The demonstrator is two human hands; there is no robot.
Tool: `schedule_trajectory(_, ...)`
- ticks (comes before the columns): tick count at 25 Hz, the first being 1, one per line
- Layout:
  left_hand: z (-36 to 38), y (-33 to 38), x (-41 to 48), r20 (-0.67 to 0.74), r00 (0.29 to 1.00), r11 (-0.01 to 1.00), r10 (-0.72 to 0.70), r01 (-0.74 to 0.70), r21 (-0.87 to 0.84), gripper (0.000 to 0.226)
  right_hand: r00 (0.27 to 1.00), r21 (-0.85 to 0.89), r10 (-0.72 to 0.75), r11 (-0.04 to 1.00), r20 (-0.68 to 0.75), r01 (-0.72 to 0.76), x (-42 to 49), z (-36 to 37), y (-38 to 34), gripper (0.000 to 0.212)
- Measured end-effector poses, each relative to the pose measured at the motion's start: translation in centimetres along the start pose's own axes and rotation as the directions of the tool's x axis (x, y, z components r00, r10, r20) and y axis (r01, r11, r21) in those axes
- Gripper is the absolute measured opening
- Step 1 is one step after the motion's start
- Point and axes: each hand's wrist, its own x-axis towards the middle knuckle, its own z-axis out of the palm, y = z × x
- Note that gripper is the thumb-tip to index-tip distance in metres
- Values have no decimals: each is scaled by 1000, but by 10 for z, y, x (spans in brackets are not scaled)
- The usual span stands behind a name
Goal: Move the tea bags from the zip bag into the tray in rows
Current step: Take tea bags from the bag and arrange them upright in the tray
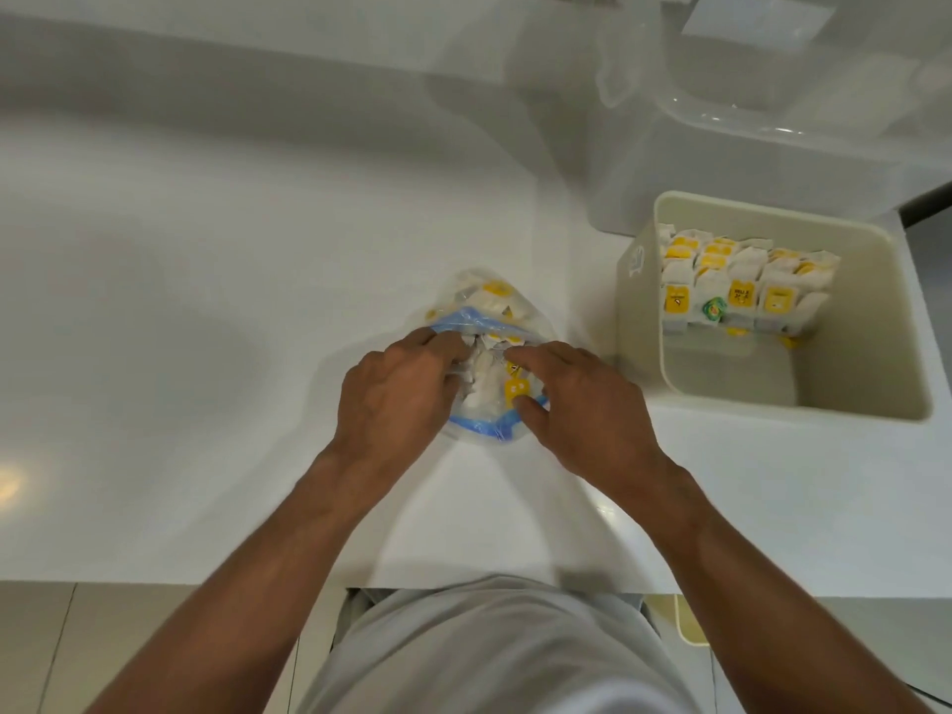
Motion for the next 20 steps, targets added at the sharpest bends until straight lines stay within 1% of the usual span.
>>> schedule_trajectory(2, -1, -1, 3, -39, 999, 999, -16, 18, 42, 5, 1000, 87, 15, 996, -25, -13, 3, -1, 0, 37)
schedule_trajectory(4, -1, 0, 6, -35, 999, 998, -11, 13, 69, 4, 999, 160, 19, 987, -30, -14, 4, 1, 0, 30)
schedule_trajectory(5, -3, 0, 8, -29, 1000, 999, -11, 12, 43, 3, 999, 200, 27, 980, -27, -21, 4, 1, 1, 27)
schedule_trajectory(7, -13, -1, 12, 0, 998, 993, -60, 59, -102, 3, 997, 341, 81, 937, -10, -73, 5, -2, 2, 22)
schedule_trajectory(8, -19, -1, 13, 23, 995, 972, -99, 102, -210, 6, 993, 442, 120, 890, 12, -113, 5, -6, 2, 20)
schedule_trajectory(9, -25, 0, 14, 62, 988, 935, -140, 152, -322, 8, 987, 544, 155, 825, 40, -152, 5, -10, 3, 19)
schedule_trajectory(10, -30, 3, 13, 115, 979, 872, -170, 203, -445, 8, 982, 628, 175, 757, 71, -180, 5, -13, 3, 20)
schedule_trajectory(11, -35, 7, 13, 183, 965, 765, -188, 261, -588, 8, 978, 692, 181, 694, 101, -200, 6, -16, 3, 22)
schedule_trajectory(12, -38, 12, 12, 261, 946, 610, -190, 322, -724, 7, 974, 743, 181, 633, 135, -220, 7, -19, 2, 26)
schedule_trajectory(13, -41, 16, 12, 333, 926, 457, -179, 378, -805, 7, 968, 787, 180, 566, 175, -247, 8, -22, 1, 30)
schedule_trajectory(14, -44, 17, 12, 378, 912, 353, -162, 411, -840, 7, 958, 826, 181, 487, 222, -283, 9, -25, 0, 34)
schedule_trajectory(15, -45, 18, 11, 403, 904, 304, -141, 427, -851, 7, 947, 860, 176, 399, 270, -319, 11, -27, 0, 36)
schedule_trajectory(16, -45, 19, 11, 421, 900, 277, -117, 436, -856, 7, 938, 881, 165, 325, 305, -344, 11, -30, 0, 37)
schedule_trajectory(17, -46, 20, 10, 431, 897, 259, -96, 440, -860, 7, 936, 891, 153, 290, 317, -349, 12, -32, 0, 35)
schedule_trajectory(18, -46, 21, 9, 435, 896, 248, -90, 443, -862, 7, 939, 893, 149, 294, 309, -341, 13, -34, -1, 30)
schedule_trajectory(20, -46, 24, 9, 425, 896, 260, -128, 444, -857, 6, 948, 880, 173, 358, 267, -313, 16, -34, -1, 17)
